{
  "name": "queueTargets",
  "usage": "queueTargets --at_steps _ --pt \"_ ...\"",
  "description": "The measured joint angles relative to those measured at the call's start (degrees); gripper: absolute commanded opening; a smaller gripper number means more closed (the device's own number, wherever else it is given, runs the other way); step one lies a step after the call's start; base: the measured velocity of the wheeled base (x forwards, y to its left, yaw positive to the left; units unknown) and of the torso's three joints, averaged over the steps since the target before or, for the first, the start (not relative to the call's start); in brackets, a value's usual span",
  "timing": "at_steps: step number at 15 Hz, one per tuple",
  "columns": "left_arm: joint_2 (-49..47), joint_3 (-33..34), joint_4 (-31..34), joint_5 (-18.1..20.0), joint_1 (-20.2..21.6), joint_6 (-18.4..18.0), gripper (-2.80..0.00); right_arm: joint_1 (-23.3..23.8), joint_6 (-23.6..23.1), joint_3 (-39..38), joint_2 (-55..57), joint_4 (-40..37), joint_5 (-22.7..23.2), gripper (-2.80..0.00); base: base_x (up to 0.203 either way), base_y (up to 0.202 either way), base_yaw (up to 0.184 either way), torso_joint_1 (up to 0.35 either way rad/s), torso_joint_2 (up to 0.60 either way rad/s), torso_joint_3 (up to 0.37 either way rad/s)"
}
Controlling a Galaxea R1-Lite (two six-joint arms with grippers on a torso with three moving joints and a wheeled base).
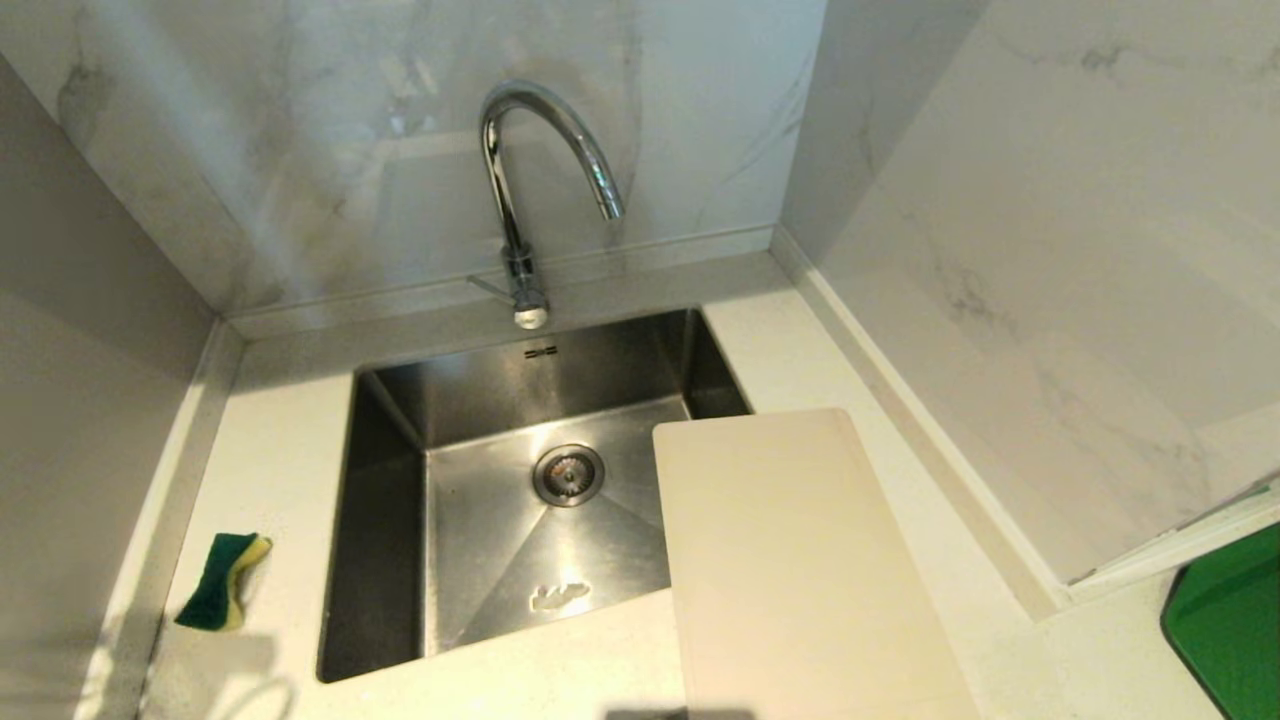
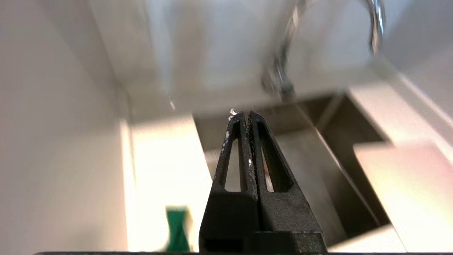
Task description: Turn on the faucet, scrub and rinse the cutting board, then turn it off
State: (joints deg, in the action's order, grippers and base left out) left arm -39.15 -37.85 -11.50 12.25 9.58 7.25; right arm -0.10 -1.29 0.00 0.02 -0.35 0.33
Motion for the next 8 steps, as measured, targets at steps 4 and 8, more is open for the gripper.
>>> queueTargets --at_steps 4,8 --pt "8.92 12.71 -0.01 2.13 -3.15 1.08 -2.8 0.0 0.0 0.0 0.0 0.02 0.07 -2.8 0.0 0.0 0.0 0.0 0.0 0.0" --pt "17.58 23.43 1.05 2.76 -6.23 1.3 -2.8 0.0 -0.01 0.0 0.0 0.02 0.05 -2.8 0.0 0.0 0.0 0.0 0.0 0.0"
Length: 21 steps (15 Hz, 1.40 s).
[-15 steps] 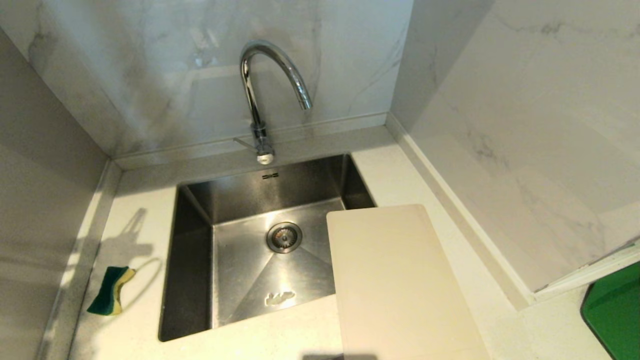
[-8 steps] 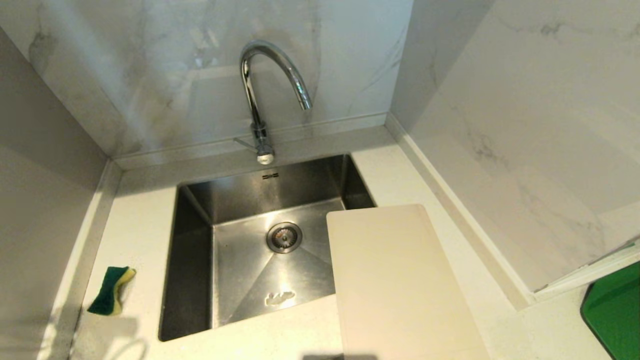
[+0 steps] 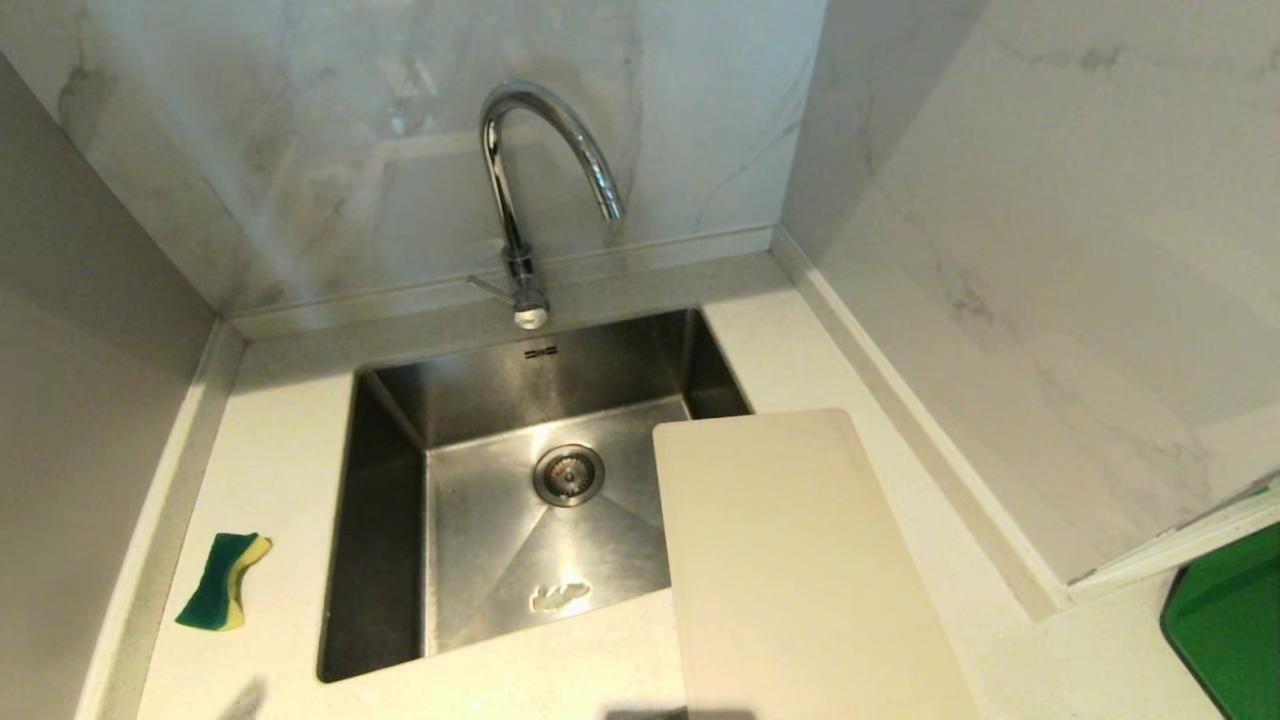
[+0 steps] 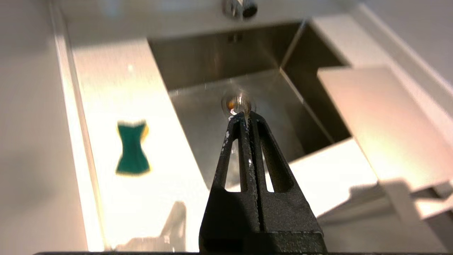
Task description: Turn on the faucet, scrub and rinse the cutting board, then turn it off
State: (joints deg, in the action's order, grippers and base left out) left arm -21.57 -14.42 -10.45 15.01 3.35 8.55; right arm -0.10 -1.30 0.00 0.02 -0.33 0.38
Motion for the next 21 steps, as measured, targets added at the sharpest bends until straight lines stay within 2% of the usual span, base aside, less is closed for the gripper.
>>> queueTargets --at_steps 3,5,6,8,11,13,16,19,21 --pt "4.63 6.88 -0.99 -0.91 -0.35 -1.97 -2.8 0.02 0.04 0.0 0.0 -0.02 -0.05 -2.8 0.0 0.0 0.0 0.0 0.0 0.0" --pt "5.84 11.59 -4.34 -2.99 -0.39 -4.24 -2.8 0.02 0.04 0.0 0.0 -0.02 -0.05 -2.8 0.0 0.0 0.0 0.0 0.0 0.0" --pt "6.2 13.05 -6.15 -3.84 -0.43 -4.28 -2.8 0.02 0.01 0.0 0.0 -0.02 -0.07 -2.8 0.0 0.0 0.0 0.0 0.0 0.0" --pt "6.63 14.01 -5.24 -4.38 -0.46 -3.56 -2.8 0.01 0.01 0.0 0.0 -0.02 -0.05 -2.8 0.0 0.0 0.0 0.0 0.0 0.0" --pt "6.9 14.29 -4.08 -7.6 -0.48 -6.09 -2.8 0.0 0.01 0.0 0.0 0.0 -0.05 -2.8 0.0 0.0 0.0 0.0 0.0 0.0" --pt "7.48 14.38 -2.05 -11.79 -0.82 -9.0 -2.8 0.0 0.01 0.0 0.0 -0.02 -0.07 -2.8 0.0 0.0 0.0 0.0 0.0 0.0" --pt "13.78 14.35 4.46 -12.43 -2.48 -11.81 -2.8 0.0 0.03 0.0 0.0 0.0 -0.03 -2.8 0.0 0.0 0.0 0.0 0.0 0.0" --pt "19.33 14.29 10.78 -14.65 -3.37 -9.32 -2.8 0.02 0.01 0.0 0.0 -0.02 -0.07 -2.8 0.0 0.0 0.0 0.0 0.0 0.0" --pt "20.64 14.38 10.85 -14.9 -3.42 -8.71 -2.8 0.0 0.12 0.0 0.0 0.0 -0.07 -2.8 0.0 0.0 0.0 0.0 0.0 0.0"
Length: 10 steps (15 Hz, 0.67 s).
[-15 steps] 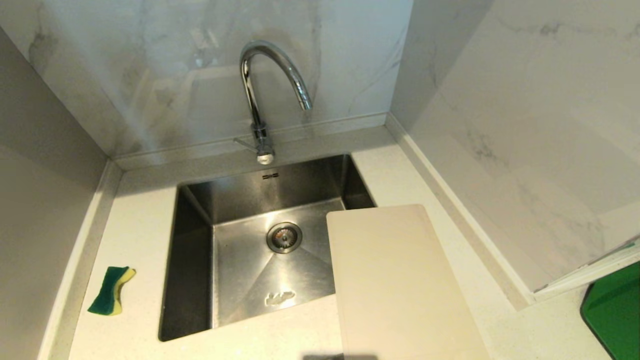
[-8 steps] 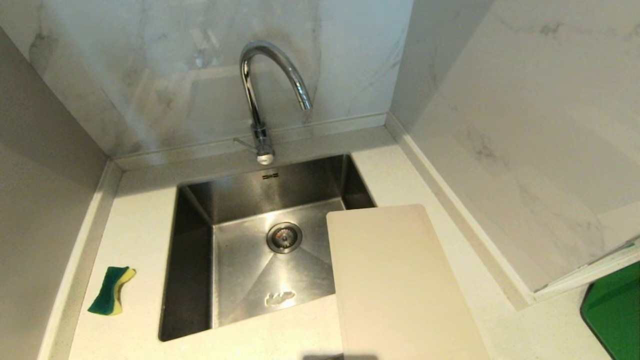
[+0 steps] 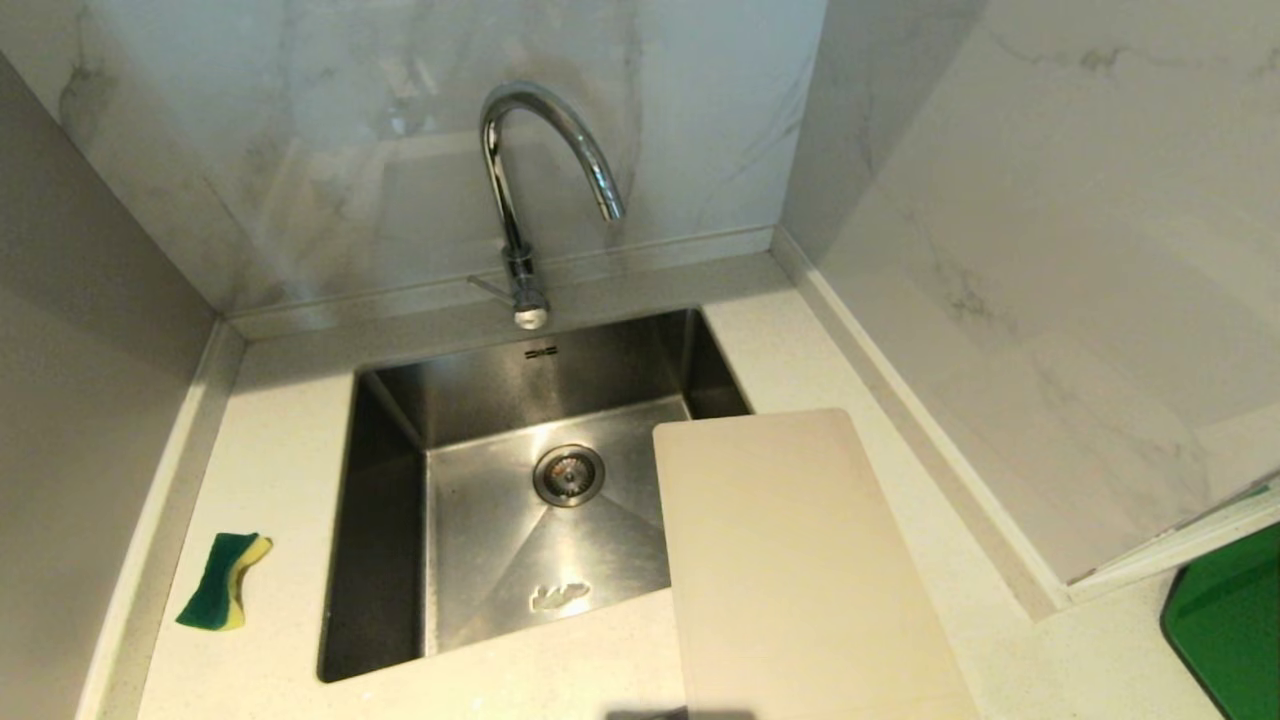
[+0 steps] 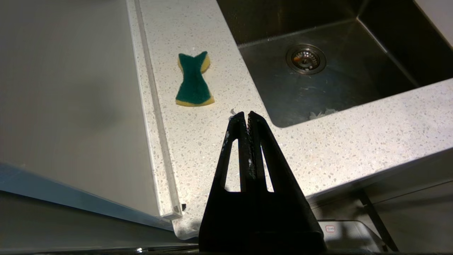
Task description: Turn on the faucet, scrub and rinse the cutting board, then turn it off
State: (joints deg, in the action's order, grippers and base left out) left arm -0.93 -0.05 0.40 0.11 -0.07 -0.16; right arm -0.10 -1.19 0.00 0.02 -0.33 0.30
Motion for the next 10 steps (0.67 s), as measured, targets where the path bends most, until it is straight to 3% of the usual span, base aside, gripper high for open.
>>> queueTargets --at_steps 10 --pt "0.88 0.05 -0.05 -0.1 -0.11 0.82 -2.8 0.02 1.69 0.0 0.0 0.09 -0.3 -2.8 0.0 0.0 0.0 0.0 0.0 0.0"
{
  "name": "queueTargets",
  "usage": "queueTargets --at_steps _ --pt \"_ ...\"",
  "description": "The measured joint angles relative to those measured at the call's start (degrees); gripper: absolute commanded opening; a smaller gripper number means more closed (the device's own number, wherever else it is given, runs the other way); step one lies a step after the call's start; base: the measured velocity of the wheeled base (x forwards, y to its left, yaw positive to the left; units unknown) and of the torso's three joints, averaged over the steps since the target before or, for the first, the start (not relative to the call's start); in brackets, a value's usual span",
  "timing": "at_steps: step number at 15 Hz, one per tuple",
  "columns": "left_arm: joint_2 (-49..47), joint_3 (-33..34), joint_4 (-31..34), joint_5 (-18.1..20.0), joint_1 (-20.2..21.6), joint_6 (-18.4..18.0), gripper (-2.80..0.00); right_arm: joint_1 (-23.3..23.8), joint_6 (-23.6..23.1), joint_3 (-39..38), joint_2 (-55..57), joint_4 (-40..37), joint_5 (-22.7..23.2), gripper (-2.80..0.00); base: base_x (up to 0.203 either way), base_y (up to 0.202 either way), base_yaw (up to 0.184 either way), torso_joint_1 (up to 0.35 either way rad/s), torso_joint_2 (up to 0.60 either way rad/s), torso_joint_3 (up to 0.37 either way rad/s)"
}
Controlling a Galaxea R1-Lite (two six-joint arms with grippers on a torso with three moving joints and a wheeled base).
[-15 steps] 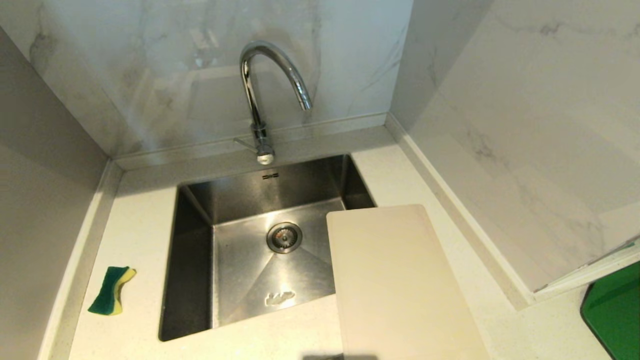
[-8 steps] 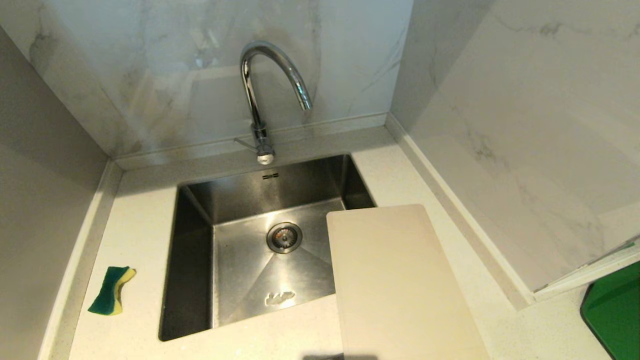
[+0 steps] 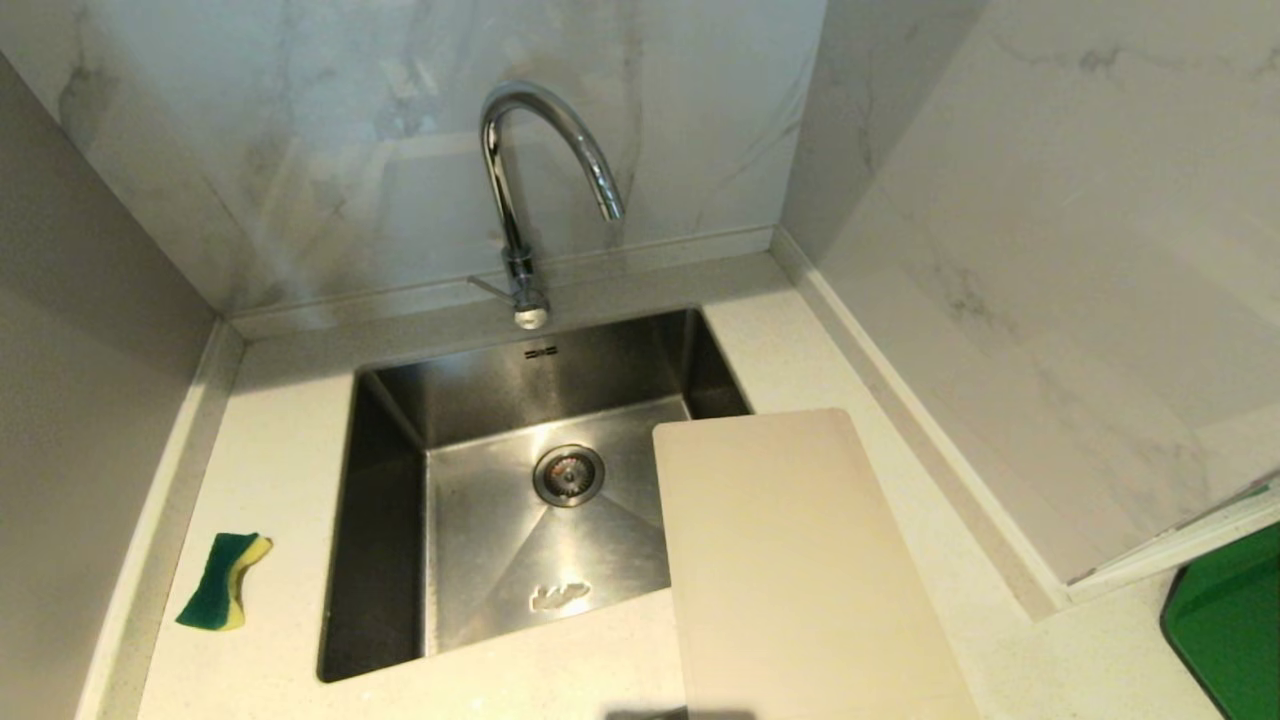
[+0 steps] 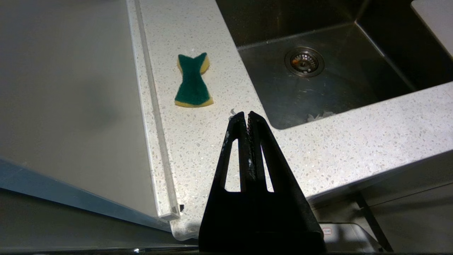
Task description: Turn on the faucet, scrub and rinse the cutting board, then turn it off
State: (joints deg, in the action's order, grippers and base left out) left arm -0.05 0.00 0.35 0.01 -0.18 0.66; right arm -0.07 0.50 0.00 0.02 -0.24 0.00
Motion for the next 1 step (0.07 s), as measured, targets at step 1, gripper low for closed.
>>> queueTargets --at_steps 1 --pt "0.0 0.0 0.0 -0.01 0.0 0.02 -2.8 0.0 0.01 0.0 0.0 0.0 0.0 -2.8 0.0 0.0 0.0 0.0 0.0 0.0"
